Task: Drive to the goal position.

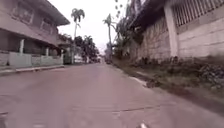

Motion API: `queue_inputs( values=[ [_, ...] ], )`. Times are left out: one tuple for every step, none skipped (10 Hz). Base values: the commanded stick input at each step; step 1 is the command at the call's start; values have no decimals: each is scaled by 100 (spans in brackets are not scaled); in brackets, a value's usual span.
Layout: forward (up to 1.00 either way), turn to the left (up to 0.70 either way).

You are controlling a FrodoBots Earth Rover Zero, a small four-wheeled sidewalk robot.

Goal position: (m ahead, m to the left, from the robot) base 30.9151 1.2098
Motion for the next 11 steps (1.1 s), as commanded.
queue_inputs(
  values=[
    [100, 0],
    [100, 0],
    [100, 0],
    [100, 0],
    [100, 0],
    [100, 0],
    [100, 0],
    [100, 0],
    [100, 0],
    [100, 0],
    [100, 0]
  ],
)
